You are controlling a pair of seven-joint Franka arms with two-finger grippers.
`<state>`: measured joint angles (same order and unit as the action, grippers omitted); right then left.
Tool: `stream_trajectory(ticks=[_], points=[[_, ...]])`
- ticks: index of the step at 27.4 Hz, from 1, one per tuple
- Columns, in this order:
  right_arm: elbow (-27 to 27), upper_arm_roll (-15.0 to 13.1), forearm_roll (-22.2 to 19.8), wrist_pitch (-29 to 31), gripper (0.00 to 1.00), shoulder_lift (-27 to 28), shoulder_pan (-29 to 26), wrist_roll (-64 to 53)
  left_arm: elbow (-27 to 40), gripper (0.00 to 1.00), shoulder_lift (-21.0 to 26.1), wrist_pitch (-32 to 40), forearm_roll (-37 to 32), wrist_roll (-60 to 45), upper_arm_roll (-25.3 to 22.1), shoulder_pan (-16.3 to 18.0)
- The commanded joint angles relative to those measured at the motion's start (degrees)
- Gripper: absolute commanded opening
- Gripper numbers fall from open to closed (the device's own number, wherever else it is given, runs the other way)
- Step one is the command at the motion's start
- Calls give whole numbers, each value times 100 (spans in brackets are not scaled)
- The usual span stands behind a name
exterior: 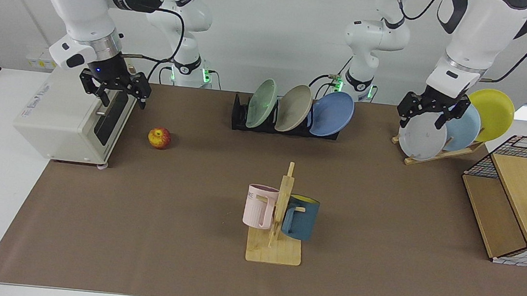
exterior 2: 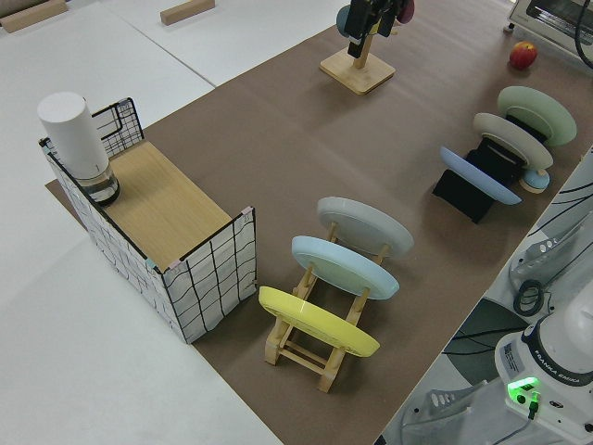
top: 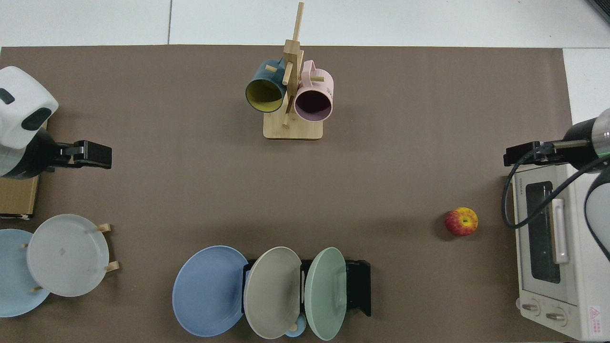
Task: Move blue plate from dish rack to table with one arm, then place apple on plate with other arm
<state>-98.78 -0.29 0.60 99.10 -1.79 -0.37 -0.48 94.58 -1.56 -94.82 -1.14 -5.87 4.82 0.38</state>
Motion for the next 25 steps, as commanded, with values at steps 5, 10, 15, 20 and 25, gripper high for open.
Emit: stream_trajectory(ticks=[5,10,15,20,25], points=[[-142,12,46,100,100,-120,-25,-49,184,100,-134,-19,61,51,37,59],[-142,12,46,100,100,-120,-25,-49,184,100,-125,-28,61,34,46,50],[-142,12,46,100,100,-120,-25,-49,175,100,-125,-19,44,-36,46,41],[-142,12,46,100,100,-120,-25,-49,166,100,-125,-19,35,-28,55,50],[-142,12,46,100,100,-120,-25,-49,184,100,-134,-10,26,34,55,33]])
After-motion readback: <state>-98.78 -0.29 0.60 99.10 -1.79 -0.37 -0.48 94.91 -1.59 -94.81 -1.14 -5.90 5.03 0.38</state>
